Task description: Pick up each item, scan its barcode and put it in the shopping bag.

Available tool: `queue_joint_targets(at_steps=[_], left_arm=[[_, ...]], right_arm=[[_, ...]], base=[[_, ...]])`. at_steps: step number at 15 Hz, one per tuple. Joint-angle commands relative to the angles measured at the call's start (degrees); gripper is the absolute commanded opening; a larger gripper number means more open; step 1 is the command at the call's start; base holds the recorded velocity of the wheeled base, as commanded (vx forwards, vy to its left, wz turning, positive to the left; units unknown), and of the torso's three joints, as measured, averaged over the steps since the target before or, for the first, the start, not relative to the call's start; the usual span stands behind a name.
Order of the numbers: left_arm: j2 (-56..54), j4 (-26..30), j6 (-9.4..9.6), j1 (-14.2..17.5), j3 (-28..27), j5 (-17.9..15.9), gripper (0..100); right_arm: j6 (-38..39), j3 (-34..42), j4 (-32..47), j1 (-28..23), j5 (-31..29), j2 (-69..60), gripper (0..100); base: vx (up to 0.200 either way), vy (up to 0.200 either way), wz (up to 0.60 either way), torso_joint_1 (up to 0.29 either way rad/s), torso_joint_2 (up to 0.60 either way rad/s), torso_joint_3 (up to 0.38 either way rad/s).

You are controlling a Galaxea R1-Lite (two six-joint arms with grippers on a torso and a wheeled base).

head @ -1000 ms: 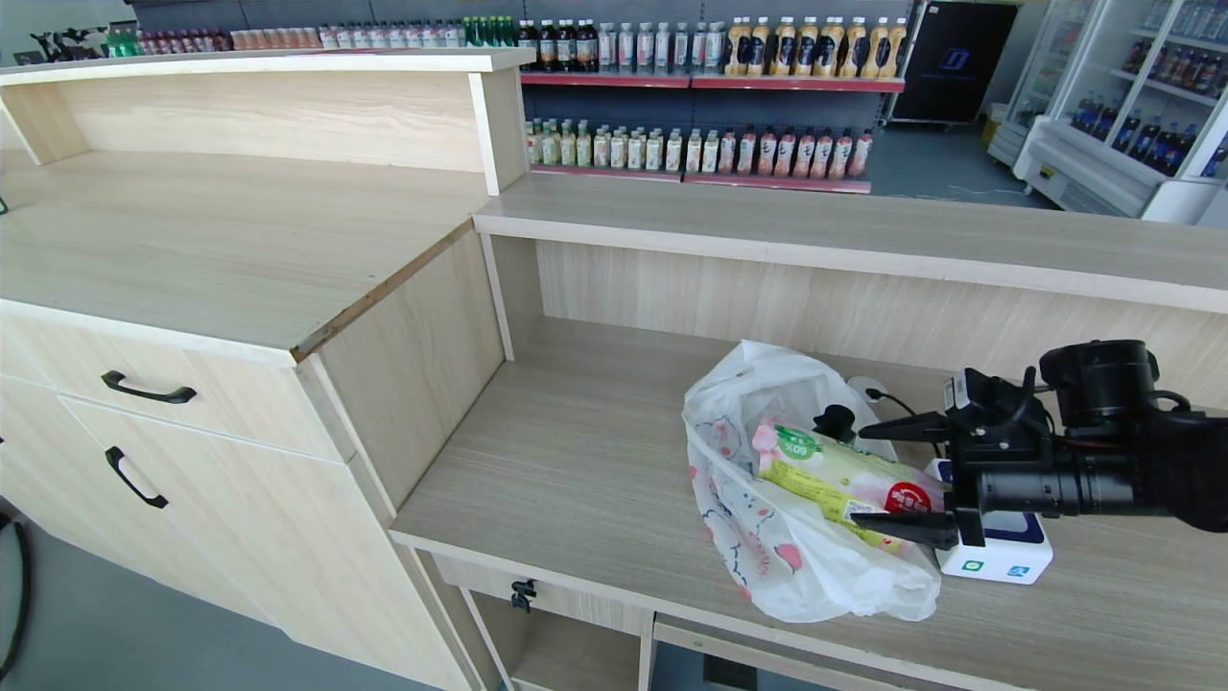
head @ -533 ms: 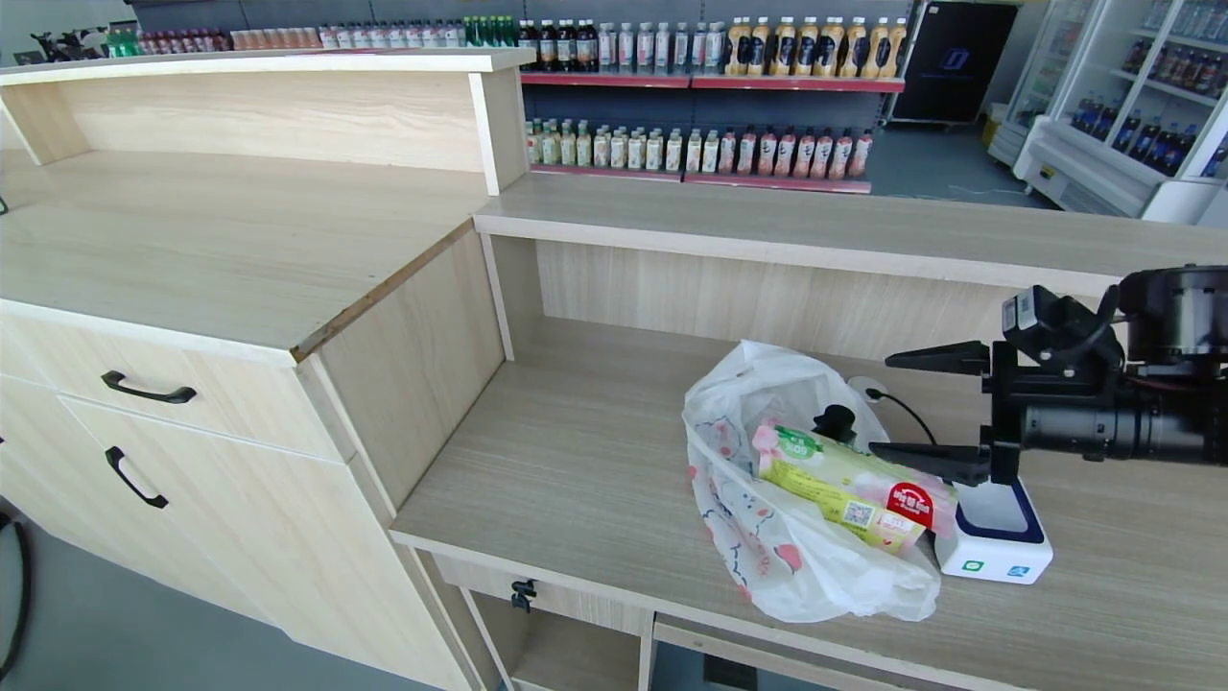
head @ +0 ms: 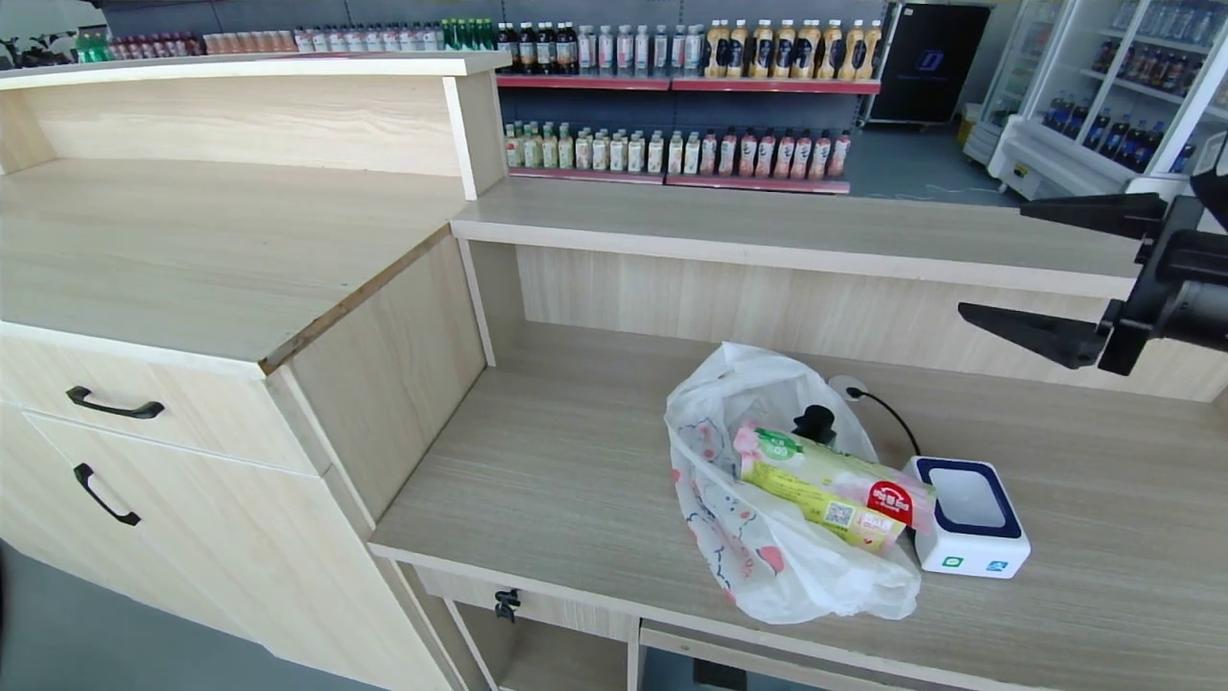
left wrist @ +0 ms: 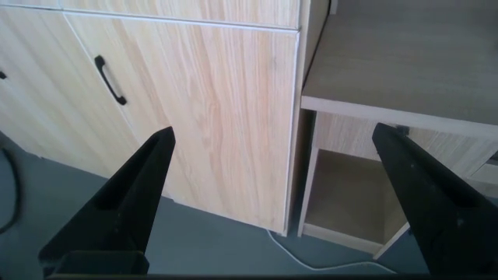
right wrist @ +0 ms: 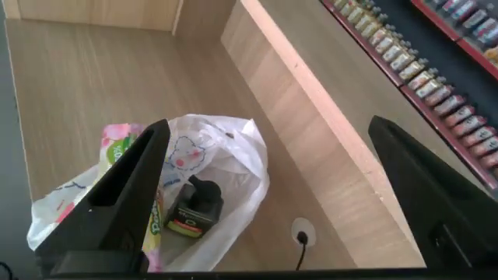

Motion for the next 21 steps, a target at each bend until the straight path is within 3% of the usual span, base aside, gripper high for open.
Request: queue_joint_targets(at_steps=[1,3,5,7,9,12,14,16,18,21], left_arm=[[-0.02,0.02,0.00,0.11,0.00,0.02,100],[-0.02,0.02,0.00,0.02,0.00,0.02,100],[-0.02,0.02,0.08,0.02,0.00,0.02,100],[-0.02,0.02,0.00,0.11,0.00,0.02,100],[-0.02,0.02,0.00,0.11,0.00,0.02,100],[-0.02,0.02,0.00,0.11,0.00,0.02,100],[-0.02,0.02,0.00,0.02,0.00,0.02,100],[-0.02,0.02,0.00,0.02,0.00,0.02,100],[-0.02,0.02,0.00,0.11,0.00,0.02,100],[-0.02,0.02,0.00,0.02,0.00,0.02,100]], right_arm=[[5.83,-5.64,0.10,2.36,-9.48,-1.33,100],[11.55,-8.71,0.36,2.89,-16.78,-1.77,100],[12.95,-9.06,2.91,-2.04,-17.83,-3.62,100],[18.05,-7.92,9.50,-3.88,-26.80,-6.25,100],[27.37,1.31,7.22,-3.88,-33.48,-11.26,100],[31.76,26.53,1.50,-5.64,-42.80,-25.15,100],[31.67,41.56,0.45,-3.62,-42.80,-39.30,100],[31.67,51.41,1.94,2.27,-42.97,-52.75,100],[31.85,53.16,4.76,4.82,-42.97,-60.83,100],[31.94,53.16,25.15,4.56,-45.08,-74.72,100]], base=[[0.000,0.000,-0.60,0.012,0.00,0.002],[0.000,0.000,-0.60,0.007,0.00,0.002],[0.000,0.000,-0.60,0.000,0.00,0.002],[0.000,0.000,-0.60,0.005,0.00,0.007],[0.000,0.000,0.00,0.000,0.00,0.000],[0.000,0.000,0.00,0.000,0.00,0.000],[0.000,0.000,0.00,0.000,0.00,0.000],[0.000,0.000,0.00,0.000,0.00,0.000],[0.000,0.000,0.00,0.000,0.00,0.000],[0.000,0.000,0.00,0.000,0.00,0.000]])
